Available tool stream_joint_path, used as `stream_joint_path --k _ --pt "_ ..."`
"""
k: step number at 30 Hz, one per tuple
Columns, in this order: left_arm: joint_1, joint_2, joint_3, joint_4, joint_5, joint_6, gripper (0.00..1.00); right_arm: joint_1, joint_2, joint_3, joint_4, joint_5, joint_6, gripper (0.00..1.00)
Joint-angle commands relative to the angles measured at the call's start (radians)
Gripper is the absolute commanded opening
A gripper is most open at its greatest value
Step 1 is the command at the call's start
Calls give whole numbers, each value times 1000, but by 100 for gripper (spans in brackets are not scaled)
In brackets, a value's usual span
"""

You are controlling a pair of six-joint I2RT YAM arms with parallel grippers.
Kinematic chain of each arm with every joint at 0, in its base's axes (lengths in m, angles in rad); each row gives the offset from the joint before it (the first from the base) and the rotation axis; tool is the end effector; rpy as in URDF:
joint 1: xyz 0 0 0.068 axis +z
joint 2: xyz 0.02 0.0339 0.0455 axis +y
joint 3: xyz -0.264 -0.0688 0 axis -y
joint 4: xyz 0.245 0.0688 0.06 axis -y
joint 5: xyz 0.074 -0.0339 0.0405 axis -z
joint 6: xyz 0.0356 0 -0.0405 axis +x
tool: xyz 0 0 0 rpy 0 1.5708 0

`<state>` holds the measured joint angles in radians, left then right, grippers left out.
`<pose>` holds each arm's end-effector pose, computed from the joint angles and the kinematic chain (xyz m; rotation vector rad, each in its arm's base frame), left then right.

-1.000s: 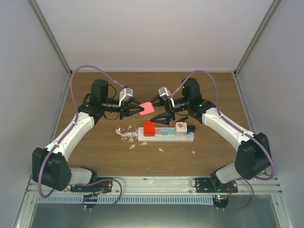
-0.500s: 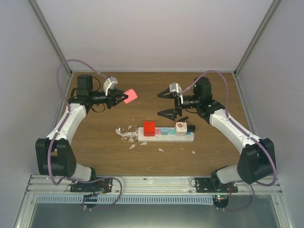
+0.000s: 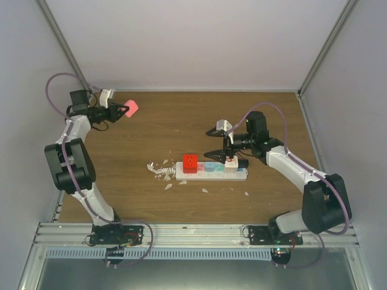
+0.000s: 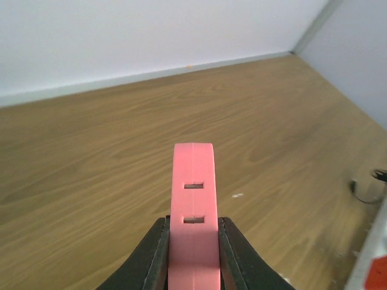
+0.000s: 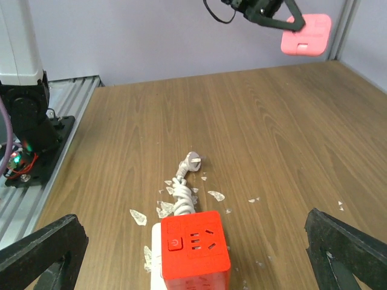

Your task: Pull the plug off the socket

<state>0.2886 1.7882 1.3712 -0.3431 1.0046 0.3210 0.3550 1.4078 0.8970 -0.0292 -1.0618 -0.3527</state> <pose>0.3850 0.0830 0.2628 0.4988 1.9726 -0.7827 0.2691 0.1329 0.2596 -1.2359 1.5442 1.1031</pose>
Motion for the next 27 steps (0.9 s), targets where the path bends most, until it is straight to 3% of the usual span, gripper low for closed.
stream_joint_path --k 1,15,27 --pt "57 104 67 80 -74 -81 0 -7 -4 -12 26 15 -43 100" --pt "123 383 233 132 -243 -188 1 -6 6 -30 26 18 -59 100" --pt "138 526 354 107 -240 -219 2 -7 37 -24 26 14 -61 100"
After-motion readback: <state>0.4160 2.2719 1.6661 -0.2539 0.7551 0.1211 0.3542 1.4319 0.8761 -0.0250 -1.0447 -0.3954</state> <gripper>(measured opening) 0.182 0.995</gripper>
